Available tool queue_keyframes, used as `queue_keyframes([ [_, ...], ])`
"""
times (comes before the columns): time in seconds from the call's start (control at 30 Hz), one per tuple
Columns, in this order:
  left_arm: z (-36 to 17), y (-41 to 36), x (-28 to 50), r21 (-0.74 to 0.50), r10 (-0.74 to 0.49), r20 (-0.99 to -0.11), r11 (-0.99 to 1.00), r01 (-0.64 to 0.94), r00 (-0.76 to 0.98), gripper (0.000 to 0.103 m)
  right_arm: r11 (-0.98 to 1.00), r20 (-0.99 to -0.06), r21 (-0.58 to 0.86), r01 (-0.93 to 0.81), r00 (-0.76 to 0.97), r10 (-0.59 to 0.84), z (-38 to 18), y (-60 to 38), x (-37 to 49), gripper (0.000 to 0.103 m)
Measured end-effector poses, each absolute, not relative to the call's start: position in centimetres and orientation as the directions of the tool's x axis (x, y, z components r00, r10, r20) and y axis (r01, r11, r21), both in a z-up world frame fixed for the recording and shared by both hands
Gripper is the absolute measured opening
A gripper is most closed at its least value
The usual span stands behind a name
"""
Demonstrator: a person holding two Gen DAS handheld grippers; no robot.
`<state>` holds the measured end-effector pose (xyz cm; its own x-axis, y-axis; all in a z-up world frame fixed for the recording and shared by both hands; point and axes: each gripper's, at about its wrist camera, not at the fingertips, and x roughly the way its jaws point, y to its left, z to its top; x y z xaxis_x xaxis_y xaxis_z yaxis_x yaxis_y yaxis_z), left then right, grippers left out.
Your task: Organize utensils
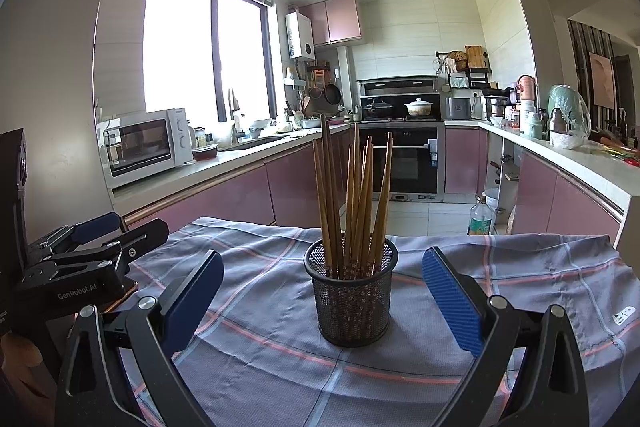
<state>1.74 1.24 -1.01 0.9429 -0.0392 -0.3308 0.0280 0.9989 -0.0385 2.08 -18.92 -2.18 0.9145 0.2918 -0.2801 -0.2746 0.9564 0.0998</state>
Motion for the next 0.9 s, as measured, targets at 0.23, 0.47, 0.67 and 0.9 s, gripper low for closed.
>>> queue_keyframes([
  [0.23,-0.98,1.27,1.79,-0.041,-0.039,-0.333,0.999,0.026,0.942,0.097,0.957,-0.28,0.1,-0.273,0.915,0.29,-2.18,-18.93,2.09,0.096],
  [0.47,-0.98,1.29,1.79,-0.041,-0.039,-0.334,0.999,0.027,0.942,0.097,0.957,-0.279,0.098,-0.272,0.916,0.289,-2.25,-18.89,2.11,0.096],
  [0.67,-0.97,1.32,1.77,-0.041,-0.041,-0.334,0.999,0.029,0.942,0.097,0.957,-0.28,0.101,-0.272,0.915,0.29,-2.26,-18.91,2.11,0.096],
  [0.9,-0.94,1.34,1.81,-0.041,-0.038,-0.334,0.999,0.026,0.942,0.097,0.957,-0.28,0.1,-0.272,0.915,0.29,-2.22,-18.92,2.11,0.096],
])
